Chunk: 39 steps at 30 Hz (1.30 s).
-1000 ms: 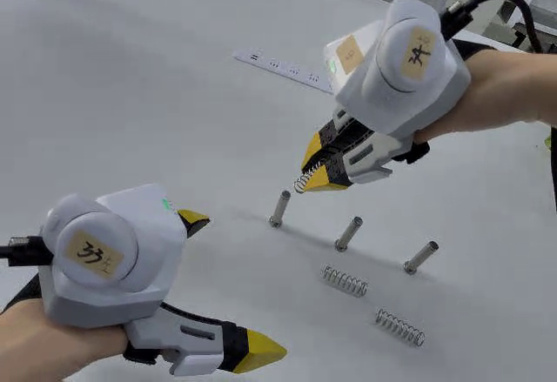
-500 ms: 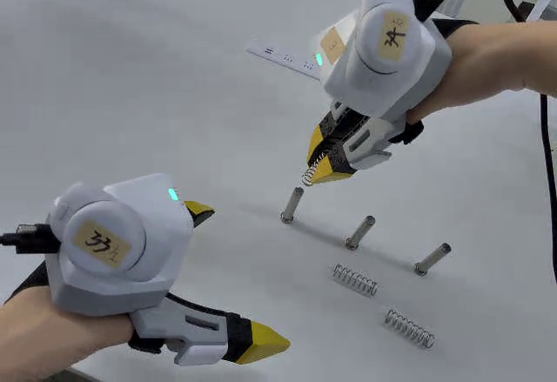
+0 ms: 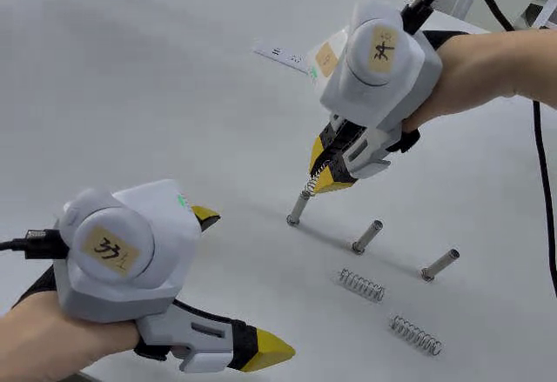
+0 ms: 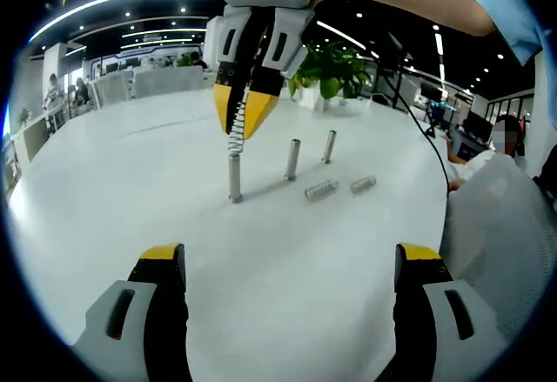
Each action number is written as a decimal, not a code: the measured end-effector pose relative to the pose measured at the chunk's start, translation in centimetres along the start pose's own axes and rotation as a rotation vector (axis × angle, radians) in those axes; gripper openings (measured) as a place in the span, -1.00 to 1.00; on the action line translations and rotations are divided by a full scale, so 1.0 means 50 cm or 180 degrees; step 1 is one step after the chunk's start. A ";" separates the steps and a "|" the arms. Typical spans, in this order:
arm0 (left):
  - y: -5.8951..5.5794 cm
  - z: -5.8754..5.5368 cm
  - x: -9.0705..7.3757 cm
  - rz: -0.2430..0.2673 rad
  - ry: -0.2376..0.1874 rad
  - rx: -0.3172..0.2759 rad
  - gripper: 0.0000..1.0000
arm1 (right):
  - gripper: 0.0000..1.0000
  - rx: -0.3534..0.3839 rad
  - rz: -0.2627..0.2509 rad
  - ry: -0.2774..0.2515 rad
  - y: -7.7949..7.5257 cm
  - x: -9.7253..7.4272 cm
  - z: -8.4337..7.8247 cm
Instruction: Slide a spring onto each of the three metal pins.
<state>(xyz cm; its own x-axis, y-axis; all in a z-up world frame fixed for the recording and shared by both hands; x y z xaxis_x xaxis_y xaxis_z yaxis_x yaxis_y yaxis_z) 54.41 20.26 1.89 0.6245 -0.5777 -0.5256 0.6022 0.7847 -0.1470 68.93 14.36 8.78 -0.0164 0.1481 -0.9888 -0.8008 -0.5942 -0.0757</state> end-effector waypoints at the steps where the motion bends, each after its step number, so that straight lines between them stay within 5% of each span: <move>1: 0.000 0.000 -0.001 0.0001 0.0000 -0.0003 0.98 | -0.85 -0.0004 0.0006 0.0000 0.000 0.000 0.001; 17: -0.004 -0.013 0.001 -0.0022 0.0041 -0.0047 0.98 | -0.85 -0.0084 0.0051 0.0099 0.010 0.015 0.002; 39: 0.004 -0.030 -0.005 -0.0003 0.0014 -0.0133 0.97 | -0.85 -0.0256 0.0190 0.0270 0.004 0.091 0.012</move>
<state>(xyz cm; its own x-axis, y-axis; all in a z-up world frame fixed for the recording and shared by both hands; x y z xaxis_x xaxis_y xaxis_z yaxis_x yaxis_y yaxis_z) 53.63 20.91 0.75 0.6217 -0.5775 -0.5291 0.5814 0.7929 -0.1823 68.35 15.41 4.34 -0.0093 0.0452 -0.9989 -0.7492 -0.6620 -0.0230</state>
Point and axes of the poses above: the centre of the closed fingertips' face, and the gripper's own axes: x roughly forward along the fingers, y roughly to its left, z roughly out of its top, the point moved 7 cm from there along -x, roughly backward along the fingers, and after that the axes turned 4 degrees about y, right-handed, at the moved point
